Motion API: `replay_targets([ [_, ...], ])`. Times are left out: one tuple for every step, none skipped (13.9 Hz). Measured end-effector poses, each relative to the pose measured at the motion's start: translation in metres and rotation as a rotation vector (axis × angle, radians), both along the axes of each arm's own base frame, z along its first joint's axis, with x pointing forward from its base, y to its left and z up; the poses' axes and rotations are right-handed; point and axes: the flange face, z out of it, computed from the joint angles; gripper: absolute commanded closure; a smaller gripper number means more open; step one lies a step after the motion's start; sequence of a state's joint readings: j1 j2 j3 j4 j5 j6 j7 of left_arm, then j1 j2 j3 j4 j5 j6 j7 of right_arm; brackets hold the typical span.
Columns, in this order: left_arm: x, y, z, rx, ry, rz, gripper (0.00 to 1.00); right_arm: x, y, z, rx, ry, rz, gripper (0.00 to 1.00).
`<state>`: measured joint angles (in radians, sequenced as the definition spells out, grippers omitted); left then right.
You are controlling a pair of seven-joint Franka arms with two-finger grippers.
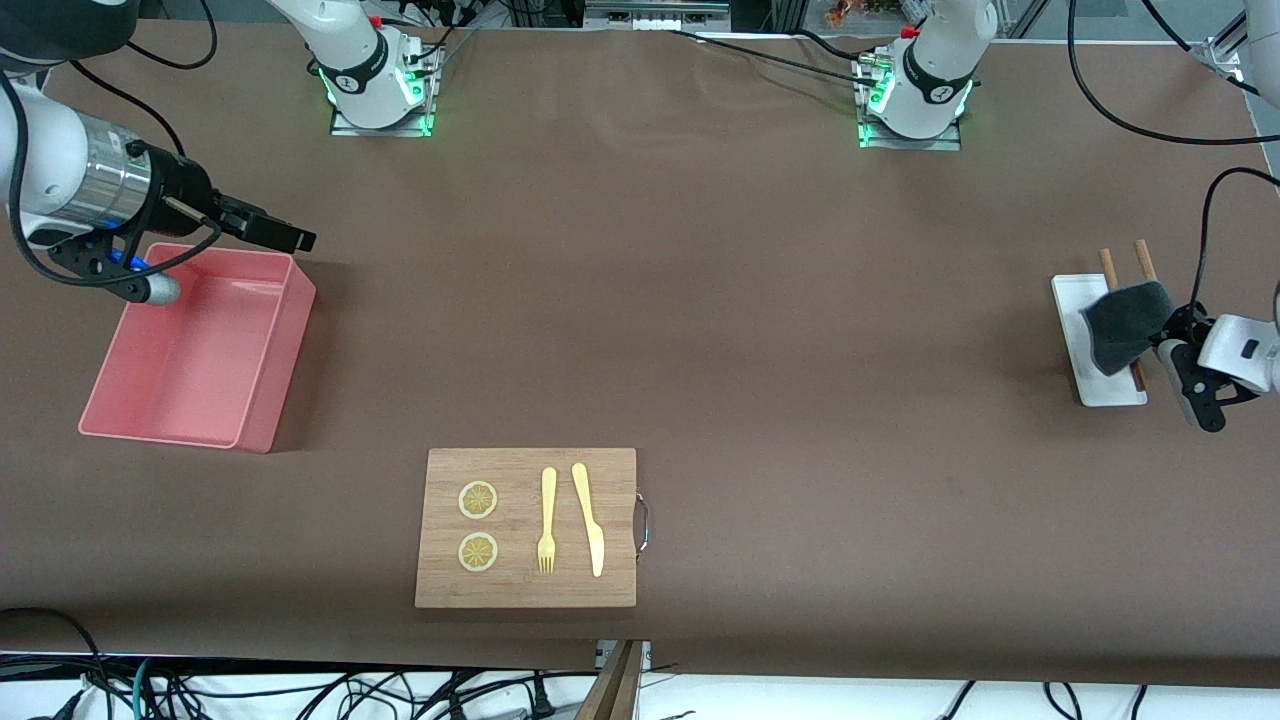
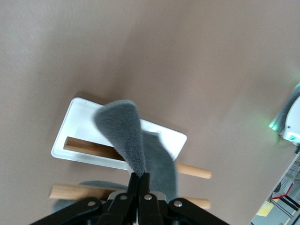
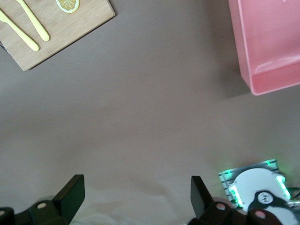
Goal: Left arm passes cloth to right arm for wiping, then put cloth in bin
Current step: 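Carry the cloth to mid-table with the left gripper while the right gripper approaches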
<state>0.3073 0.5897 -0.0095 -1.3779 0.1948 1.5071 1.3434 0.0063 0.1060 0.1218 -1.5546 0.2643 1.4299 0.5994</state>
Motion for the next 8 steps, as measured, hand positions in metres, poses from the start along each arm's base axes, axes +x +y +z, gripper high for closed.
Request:
replay_targets([
  [0.005, -0.015, 0.019, 0.0, 0.01, -0.014, 1.0, -0.001, 0.007, 0.0, -0.004, 0.004, -0.018, 0.0],
  [0.01, -0.032, 0.038, 0.002, 0.021, -0.03, 1.0, -0.002, 0.015, 0.001, -0.006, 0.007, -0.036, 0.0],
  [0.014, -0.051, 0.055, 0.008, 0.029, -0.041, 1.0, -0.002, 0.023, 0.001, -0.003, 0.011, -0.055, 0.0],
  [0.017, -0.07, 0.071, 0.019, 0.037, -0.035, 1.0, -0.003, 0.028, 0.002, 0.001, 0.015, -0.072, 0.0],
  [0.018, -0.088, 0.085, 0.023, 0.045, -0.012, 1.0, -0.002, 0.03, 0.002, 0.006, 0.017, -0.089, 0.0],
  [0.019, -0.108, 0.096, 0.018, 0.05, 0.019, 1.0, -0.002, 0.032, 0.002, 0.009, 0.022, -0.108, 0.0],
  [0.02, -0.133, 0.104, 0.006, 0.056, 0.056, 1.0, -0.001, 0.035, 0.002, 0.015, 0.027, -0.137, 0.0],
  [0.02, -0.159, 0.107, -0.009, 0.067, 0.102, 1.0, 0.0, 0.04, 0.002, 0.023, 0.03, -0.171, 0.0],
])
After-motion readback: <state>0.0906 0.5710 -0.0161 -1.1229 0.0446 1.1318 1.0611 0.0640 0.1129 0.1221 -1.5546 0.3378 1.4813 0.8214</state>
